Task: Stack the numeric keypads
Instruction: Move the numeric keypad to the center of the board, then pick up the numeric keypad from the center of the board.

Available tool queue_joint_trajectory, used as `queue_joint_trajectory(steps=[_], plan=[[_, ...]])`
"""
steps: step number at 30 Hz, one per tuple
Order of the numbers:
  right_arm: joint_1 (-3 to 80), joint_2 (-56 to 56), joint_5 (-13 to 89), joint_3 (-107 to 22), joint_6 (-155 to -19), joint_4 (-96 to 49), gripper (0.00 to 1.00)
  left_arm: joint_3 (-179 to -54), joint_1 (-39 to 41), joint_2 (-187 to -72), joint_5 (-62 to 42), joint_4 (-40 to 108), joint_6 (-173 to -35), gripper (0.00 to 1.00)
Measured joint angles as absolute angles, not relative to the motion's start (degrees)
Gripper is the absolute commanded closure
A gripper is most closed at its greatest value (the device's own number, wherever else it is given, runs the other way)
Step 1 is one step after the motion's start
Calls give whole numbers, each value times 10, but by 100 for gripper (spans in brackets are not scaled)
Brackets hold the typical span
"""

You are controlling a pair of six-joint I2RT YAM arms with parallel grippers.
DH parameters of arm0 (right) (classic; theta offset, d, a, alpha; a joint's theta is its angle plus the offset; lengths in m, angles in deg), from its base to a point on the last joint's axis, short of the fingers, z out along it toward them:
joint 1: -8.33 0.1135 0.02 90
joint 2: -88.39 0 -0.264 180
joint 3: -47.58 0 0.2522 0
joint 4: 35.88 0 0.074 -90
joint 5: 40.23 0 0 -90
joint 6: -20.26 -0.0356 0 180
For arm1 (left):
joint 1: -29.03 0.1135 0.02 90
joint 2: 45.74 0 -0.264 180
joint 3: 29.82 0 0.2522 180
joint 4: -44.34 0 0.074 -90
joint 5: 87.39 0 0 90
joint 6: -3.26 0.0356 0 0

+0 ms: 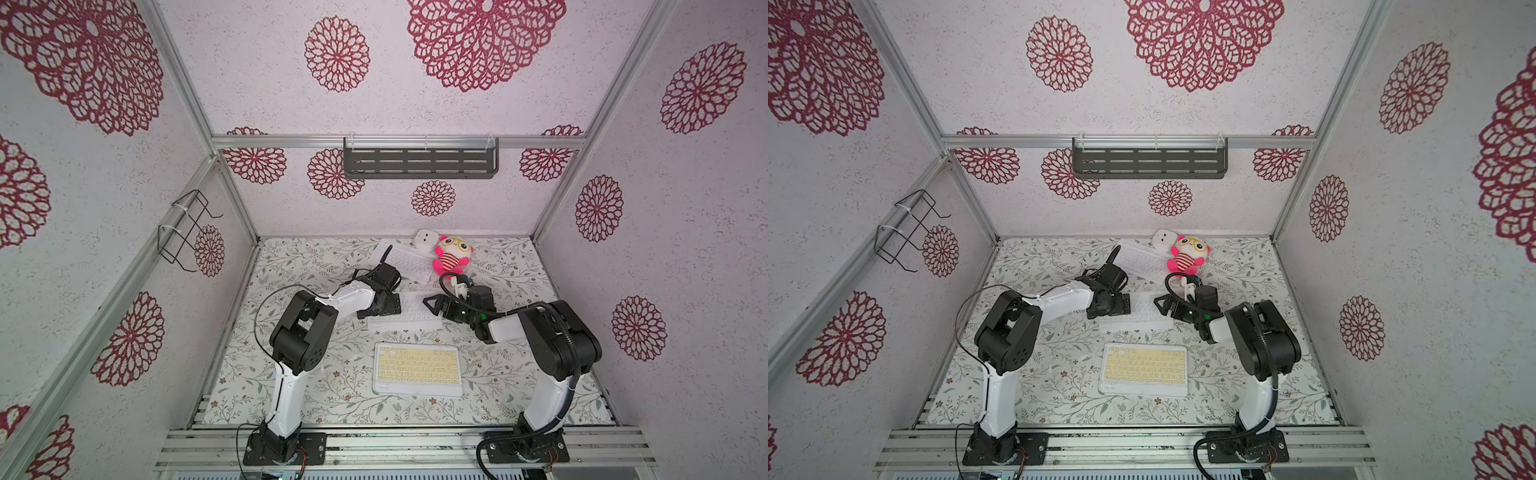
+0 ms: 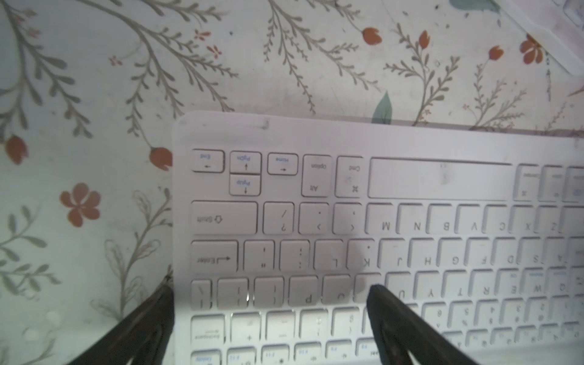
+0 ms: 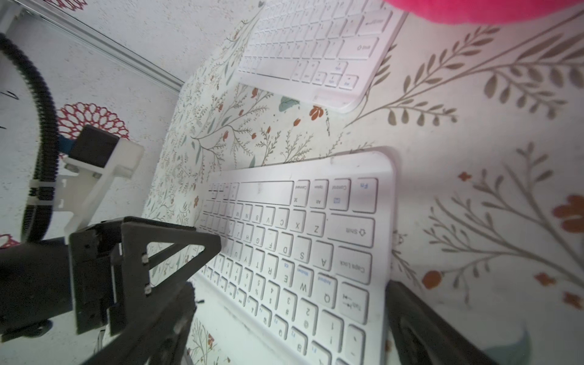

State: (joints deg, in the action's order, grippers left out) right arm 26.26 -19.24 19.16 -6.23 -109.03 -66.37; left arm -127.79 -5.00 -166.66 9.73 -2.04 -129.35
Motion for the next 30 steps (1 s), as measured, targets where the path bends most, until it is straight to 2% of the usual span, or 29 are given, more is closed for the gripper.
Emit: queue_joint_trajectory(steps=[7, 12, 18, 23, 30], plan=[[255, -214, 125, -28, -1161, -780, 4, -1283, -44, -1673, 107, -14, -1286, 2], [291, -240, 0, -14, -1236, -872, 5, -1291, -48, -1685, 50, 70, -1285, 2], [287, -252, -45, 1, -1280, -915, 5, -1283, -48, -1689, 6, 130, -1288, 2], [275, -237, -47, -3, -1263, -867, 5, -1270, -47, -1688, -11, 162, -1295, 3], [246, -178, 17, -50, -1143, -648, 5, -1262, -45, -1687, -29, 186, -1304, 3]])
